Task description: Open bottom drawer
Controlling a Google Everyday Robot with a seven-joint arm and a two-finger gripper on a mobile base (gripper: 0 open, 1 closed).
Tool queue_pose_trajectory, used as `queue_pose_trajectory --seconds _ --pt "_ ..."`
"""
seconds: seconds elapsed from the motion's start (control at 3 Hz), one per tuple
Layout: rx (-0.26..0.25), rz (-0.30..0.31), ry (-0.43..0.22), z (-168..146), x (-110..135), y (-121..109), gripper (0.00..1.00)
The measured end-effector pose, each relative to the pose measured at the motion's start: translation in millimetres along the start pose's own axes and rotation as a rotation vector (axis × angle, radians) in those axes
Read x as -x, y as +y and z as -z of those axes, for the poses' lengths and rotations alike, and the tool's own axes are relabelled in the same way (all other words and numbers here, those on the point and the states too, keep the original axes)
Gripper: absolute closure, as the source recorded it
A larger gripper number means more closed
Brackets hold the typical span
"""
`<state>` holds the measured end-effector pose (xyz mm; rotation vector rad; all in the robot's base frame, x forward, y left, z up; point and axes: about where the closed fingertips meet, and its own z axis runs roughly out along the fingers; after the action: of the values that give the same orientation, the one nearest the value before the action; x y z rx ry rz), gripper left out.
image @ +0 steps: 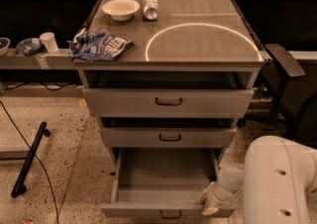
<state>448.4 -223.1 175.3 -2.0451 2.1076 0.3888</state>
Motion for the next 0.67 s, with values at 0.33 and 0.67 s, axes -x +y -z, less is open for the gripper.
queue_pose_trajectory --seconds 0.33,0.67 --pt "-0.052 0.005 -0.049 15.8 7.8 9.2 0.44" --pt "-0.151 0.042 -0.1 55.8 32.7 -7.9 0.26"
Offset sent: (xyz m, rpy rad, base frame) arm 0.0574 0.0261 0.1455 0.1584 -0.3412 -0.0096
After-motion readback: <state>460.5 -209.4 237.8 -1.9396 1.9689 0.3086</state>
